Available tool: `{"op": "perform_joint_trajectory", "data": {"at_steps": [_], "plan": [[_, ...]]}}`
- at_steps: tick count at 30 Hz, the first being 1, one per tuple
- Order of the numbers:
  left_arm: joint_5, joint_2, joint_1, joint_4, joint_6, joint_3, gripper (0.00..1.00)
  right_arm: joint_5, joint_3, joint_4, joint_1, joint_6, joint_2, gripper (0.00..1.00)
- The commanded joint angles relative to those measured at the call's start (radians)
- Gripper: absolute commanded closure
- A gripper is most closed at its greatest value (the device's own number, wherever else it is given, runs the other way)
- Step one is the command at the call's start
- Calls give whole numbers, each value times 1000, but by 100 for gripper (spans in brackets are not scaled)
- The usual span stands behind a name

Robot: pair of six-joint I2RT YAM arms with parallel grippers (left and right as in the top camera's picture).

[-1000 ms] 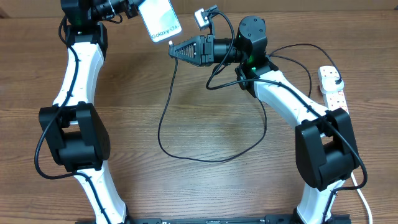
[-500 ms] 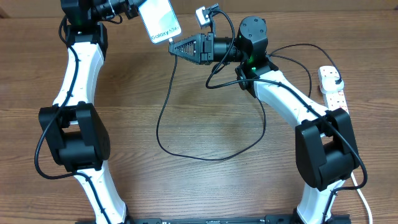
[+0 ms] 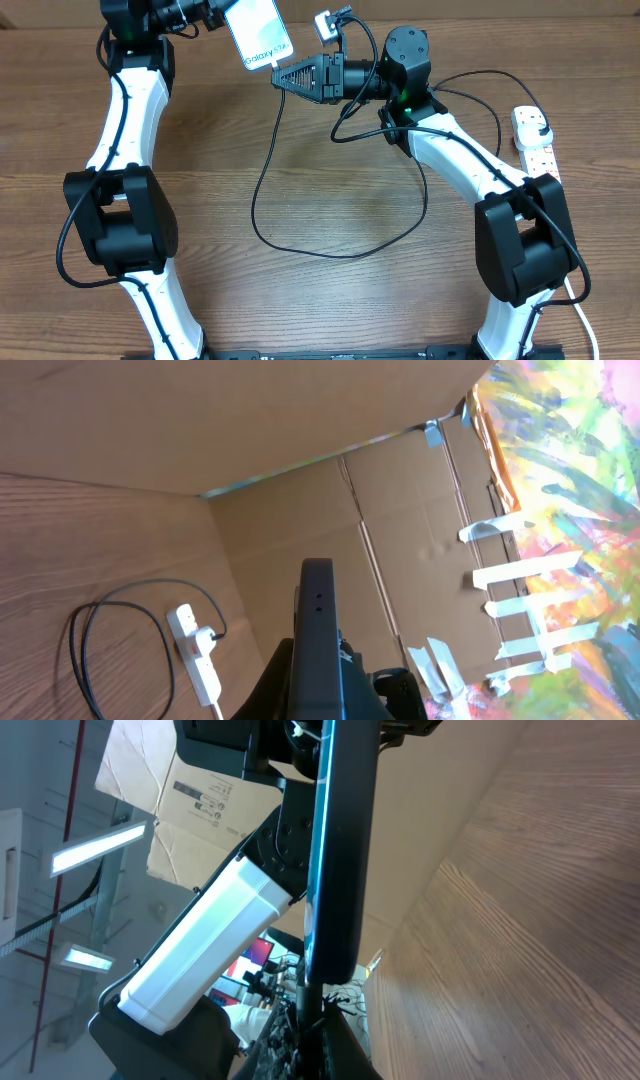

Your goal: Plug charger to phone and switch on socket

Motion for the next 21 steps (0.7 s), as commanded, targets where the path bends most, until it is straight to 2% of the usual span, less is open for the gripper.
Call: {"op": "perform_joint_trajectory", "data": {"at_steps": [1, 10, 21], "plan": [[7, -16, -10, 11, -33, 20, 96, 7, 23, 10, -4, 3, 2, 96], [-5, -16, -10, 10, -56, 20, 96, 7, 23, 10, -3, 3, 2, 96], [-4, -16, -16, 11, -25, 20, 96, 6, 23, 10, -3, 3, 2, 96]]}}
